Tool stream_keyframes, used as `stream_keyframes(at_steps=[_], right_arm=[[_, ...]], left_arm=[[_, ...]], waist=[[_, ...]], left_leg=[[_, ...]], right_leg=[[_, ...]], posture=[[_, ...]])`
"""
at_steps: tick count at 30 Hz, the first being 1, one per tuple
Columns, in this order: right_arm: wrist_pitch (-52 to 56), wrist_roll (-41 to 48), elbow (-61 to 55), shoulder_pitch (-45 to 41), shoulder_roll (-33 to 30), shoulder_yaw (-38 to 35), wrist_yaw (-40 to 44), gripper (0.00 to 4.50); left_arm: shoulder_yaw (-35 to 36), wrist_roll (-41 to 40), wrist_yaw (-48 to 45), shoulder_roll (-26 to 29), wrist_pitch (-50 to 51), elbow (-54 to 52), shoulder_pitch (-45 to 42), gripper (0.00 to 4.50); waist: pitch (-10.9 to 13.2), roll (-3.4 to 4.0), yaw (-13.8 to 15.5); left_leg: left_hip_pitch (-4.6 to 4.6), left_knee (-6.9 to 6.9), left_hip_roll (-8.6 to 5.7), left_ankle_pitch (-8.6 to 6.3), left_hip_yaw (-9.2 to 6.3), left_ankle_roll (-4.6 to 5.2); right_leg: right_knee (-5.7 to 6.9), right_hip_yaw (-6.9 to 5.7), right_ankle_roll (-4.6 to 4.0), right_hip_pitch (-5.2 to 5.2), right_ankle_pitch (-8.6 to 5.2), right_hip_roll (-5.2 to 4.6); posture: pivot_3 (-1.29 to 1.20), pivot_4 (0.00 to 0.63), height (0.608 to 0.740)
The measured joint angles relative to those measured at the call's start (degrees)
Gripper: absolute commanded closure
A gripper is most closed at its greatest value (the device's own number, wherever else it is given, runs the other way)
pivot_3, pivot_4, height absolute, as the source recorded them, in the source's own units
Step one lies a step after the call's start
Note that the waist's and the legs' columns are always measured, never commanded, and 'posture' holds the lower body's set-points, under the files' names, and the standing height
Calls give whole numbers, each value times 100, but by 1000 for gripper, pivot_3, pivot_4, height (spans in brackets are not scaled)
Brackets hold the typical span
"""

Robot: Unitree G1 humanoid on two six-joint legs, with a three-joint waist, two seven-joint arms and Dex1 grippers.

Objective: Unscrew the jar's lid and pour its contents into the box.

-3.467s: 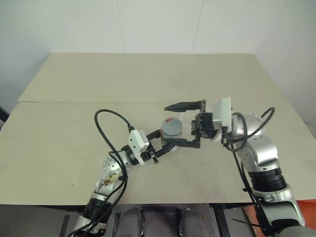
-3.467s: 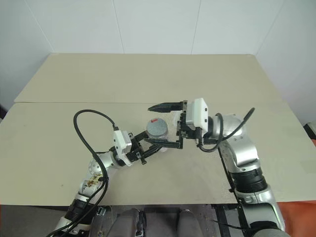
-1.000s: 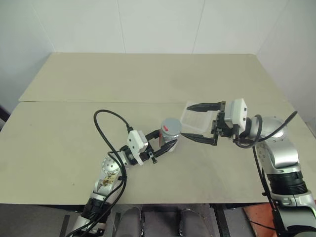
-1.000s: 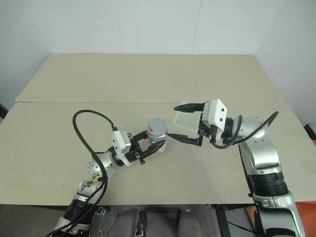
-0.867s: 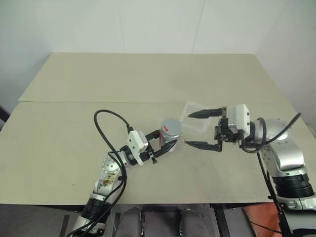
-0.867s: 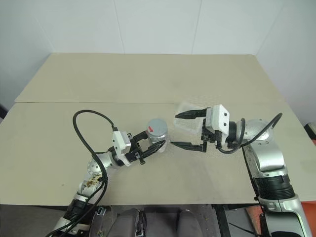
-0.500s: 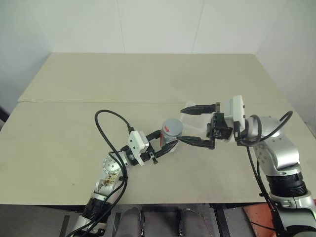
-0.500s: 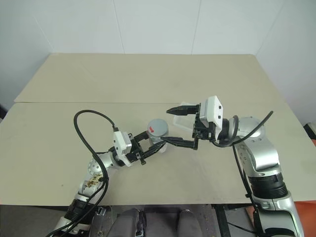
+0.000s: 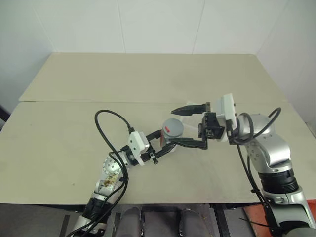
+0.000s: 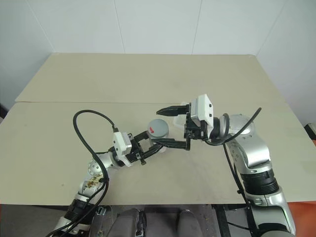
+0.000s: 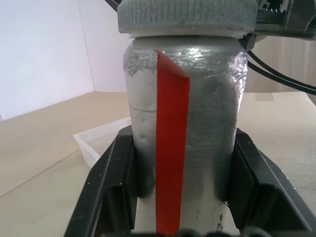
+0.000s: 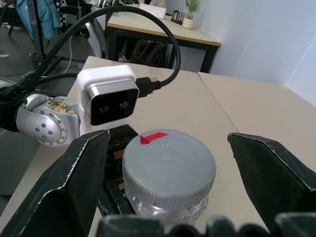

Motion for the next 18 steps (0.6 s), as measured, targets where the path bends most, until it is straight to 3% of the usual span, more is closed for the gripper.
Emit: stream_keyframes(at_steps=[13,17,18], right_arm=[[2,-55,53,-64,3,77,81,37],[54,-57,54,-64,2,77,89,867],[55,-65,54,-64,2,77,88,867]], left_arm=[[-1,50,9,-22,-7,1,0,2530],[0,50,8,-21,-7,1,0,2530],[0,50,8,-21,-7,2,0,2530]], waist=[[0,0,-1],[0,0,-2],[0,0,-1]], left_leg=[[0,0,0,0,0,0],[0,0,0,0,0,0],[0,0,0,0,0,0]], right_leg=[[0,0,0,0,0,0],[0,0,0,0,0,0],[0,0,0,0,0,0]], posture=[[0,150,740],[0,150,740],[0,150,740]])
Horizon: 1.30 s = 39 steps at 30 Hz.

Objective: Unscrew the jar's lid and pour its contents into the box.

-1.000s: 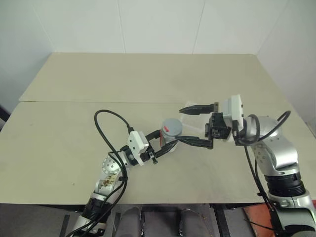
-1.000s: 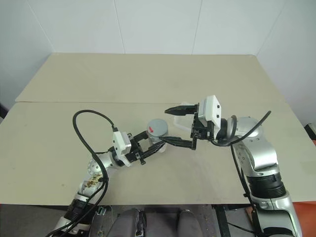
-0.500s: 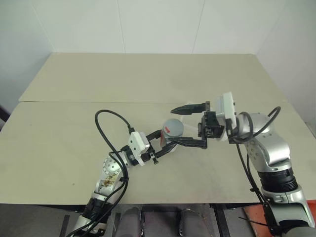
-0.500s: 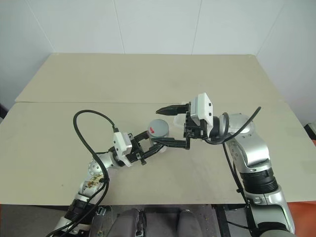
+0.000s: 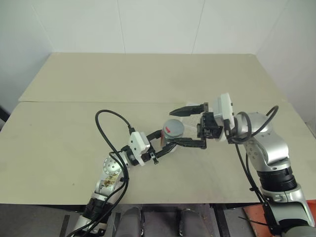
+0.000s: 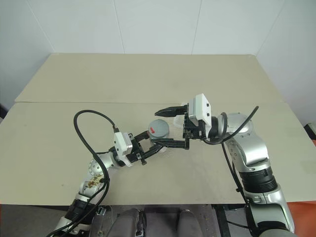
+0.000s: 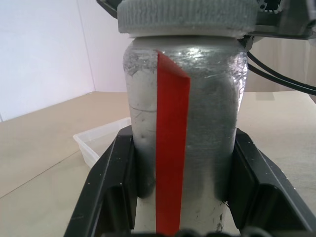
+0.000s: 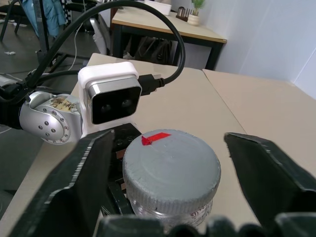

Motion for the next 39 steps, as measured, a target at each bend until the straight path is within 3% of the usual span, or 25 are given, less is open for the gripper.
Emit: stream_keyframes(at_steps=[29,33,39], right_arm=[[44,-176,84,0,-50,0,48,867],[64,-157,82,0,-51,15,77,1690],[65,-166,82,1,-58,24,66,1690]], left_arm=[[0,0,-15,-22,-1,45,-2,2530],[5,1,-15,-32,-2,66,-30,2530],[5,1,-25,-40,-12,94,-37,2530]], waist=[[0,0,0],[0,0,0],[0,0,0]], left_leg=[[0,0,0,0,0,0],[0,0,0,0,0,0],[0,0,0,0,0,0]], right_leg=[[0,0,0,0,0,0],[0,0,0,0,0,0],[0,0,0,0,0,0]], posture=[[0,150,740],[0,150,740],[0,150,740]])
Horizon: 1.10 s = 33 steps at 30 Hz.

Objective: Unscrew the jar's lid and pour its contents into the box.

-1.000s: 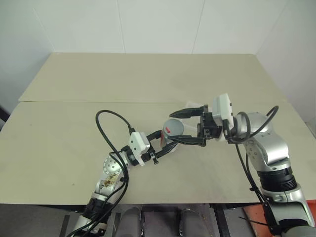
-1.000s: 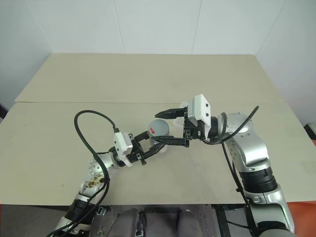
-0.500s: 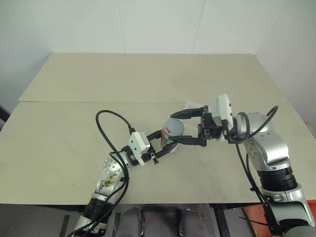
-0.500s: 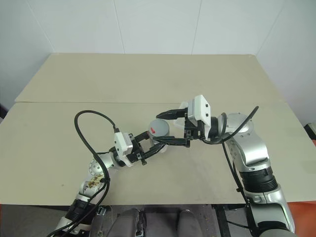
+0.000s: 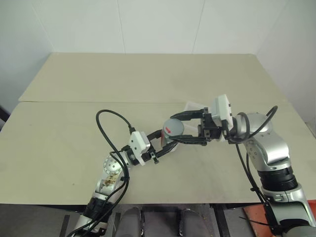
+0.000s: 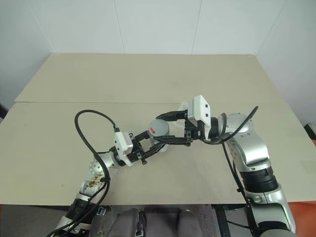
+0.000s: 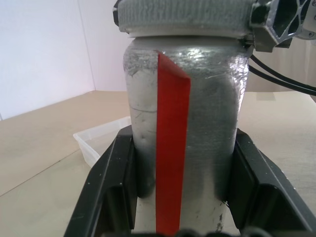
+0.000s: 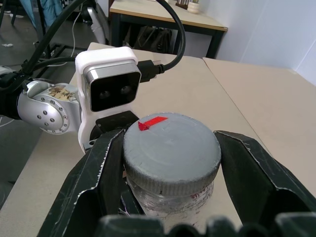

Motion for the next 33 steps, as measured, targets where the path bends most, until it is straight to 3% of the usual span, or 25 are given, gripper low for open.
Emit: stream_keyframes(at_steps=[9,19,26,33], right_arm=[[120,46,8,-28,-23,-1,36,1690],[659,683,114,-351,-149,-184,310,1690],[739,681,137,-326,-50,-289,-21,1690],[473,300,-22,703,-489,-1077,-725,1690]], left_arm=[[-4,0,-30,22,-12,16,-1,2530],[-30,46,-128,89,-178,81,-52,2530],[-31,53,-100,65,-178,81,-25,2530],[2,131,111,101,-124,81,-5,2530]], waist=[[0,0,0],[0,0,0],[0,0,2],[0,0,68]], left_leg=[[0,0,0,0,0,0],[0,0,1,0,-1,0],[-2,0,0,0,-1,0],[-10,2,-3,-2,-1,3]], right_leg=[[0,0,0,0,0,0],[-1,0,0,0,0,0],[0,0,0,-1,0,-1],[-5,-3,0,0,0,-3]], posture=[[0,150,740],[0,150,740],[0,150,740],[0,150,740]])
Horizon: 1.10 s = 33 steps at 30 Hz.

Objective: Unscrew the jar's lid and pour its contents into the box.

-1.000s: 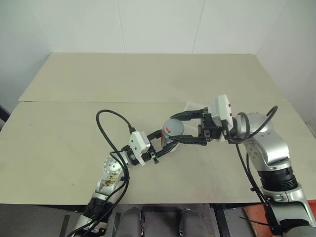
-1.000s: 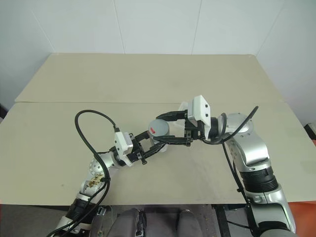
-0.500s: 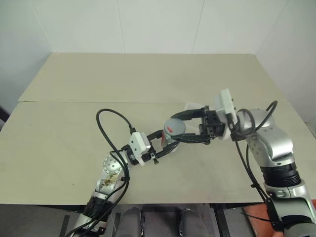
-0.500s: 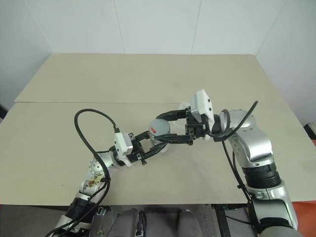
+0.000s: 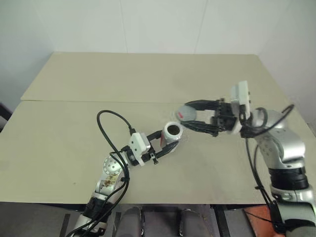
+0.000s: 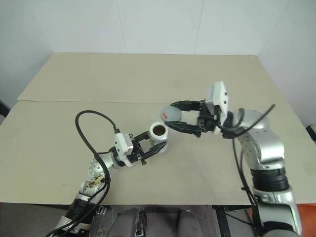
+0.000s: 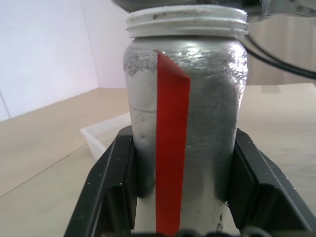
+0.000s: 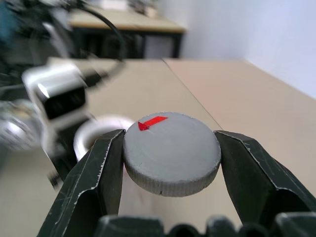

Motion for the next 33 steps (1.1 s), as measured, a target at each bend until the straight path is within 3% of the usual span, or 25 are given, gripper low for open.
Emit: stream_keyframes(at_steps=[6,11,21,26,33], right_arm=[[340,-442,-646,1766,-314,-896,-1150,1690],[655,-584,-965,2711,-286,-1161,-1734,1690],[1748,-969,-641,2427,-335,-689,-2460,1690],[2019,-972,-640,2420,-373,-650,-2461,160],[2028,-980,-651,2421,-556,-650,-2419,72]], left_arm=[[144,26,185,148,260,14,-204,2530],[285,106,338,175,349,214,-457,2530],[387,325,637,130,345,651,-800,2530],[437,401,699,157,280,707,-798,2530],[442,423,732,139,212,784,-802,2530]], waist=[[0,0,-9],[-1,1,-79],[-1,1,-58],[-1,1,-55],[-1,1,-65]], left_leg=[[8,0,0,1,1,-2],[12,-4,1,1,-1,-2],[5,-5,0,2,-2,-2],[7,0,0,2,-3,-2],[7,-1,0,2,-4,-2]], right_leg=[[7,5,0,2,0,1],[5,10,0,5,-1,5],[0,7,1,0,-1,8],[3,7,1,5,-1,7],[2,7,1,3,-1,8]], posture=[[0,150,740],[0,150,740],[0,150,740],[0,150,740],[0,150,740]])
